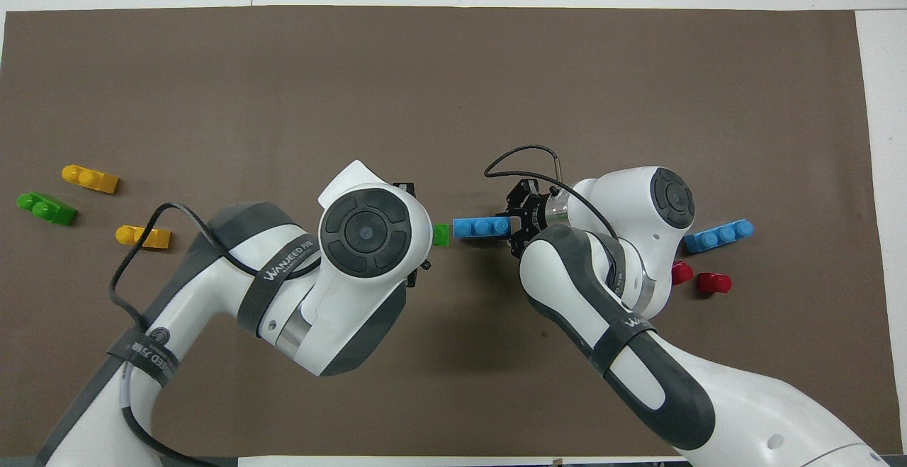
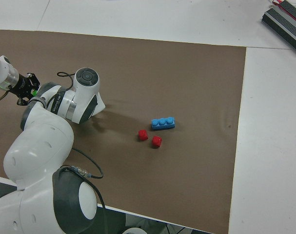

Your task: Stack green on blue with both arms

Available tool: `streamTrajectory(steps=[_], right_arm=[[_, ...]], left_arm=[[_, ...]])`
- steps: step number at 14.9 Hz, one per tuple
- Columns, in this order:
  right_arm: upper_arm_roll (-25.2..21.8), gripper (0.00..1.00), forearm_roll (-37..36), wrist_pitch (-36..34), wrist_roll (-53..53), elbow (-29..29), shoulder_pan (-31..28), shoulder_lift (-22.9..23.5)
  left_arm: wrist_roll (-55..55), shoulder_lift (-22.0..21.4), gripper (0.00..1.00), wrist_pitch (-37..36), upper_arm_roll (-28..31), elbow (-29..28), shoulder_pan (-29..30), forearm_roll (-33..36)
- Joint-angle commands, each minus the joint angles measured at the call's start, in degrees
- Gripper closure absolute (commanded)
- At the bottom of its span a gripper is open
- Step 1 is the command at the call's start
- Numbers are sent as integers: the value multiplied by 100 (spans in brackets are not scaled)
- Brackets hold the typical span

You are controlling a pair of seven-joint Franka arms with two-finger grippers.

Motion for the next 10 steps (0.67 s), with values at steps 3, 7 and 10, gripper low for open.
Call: streamTrajectory(steps=[3, 7, 10], right_arm=[[1, 100, 377, 269, -324, -154, 23, 66], [1, 100, 421, 479, -150, -163, 154, 119], [1, 100, 448, 594, -78, -189, 190, 145]], left_arm=[[-426, 232, 100, 470, 96, -38, -271, 222], [-688, 600, 100, 603, 105, 128, -393, 414], [-830, 830, 100, 638, 96, 322, -403, 529]])
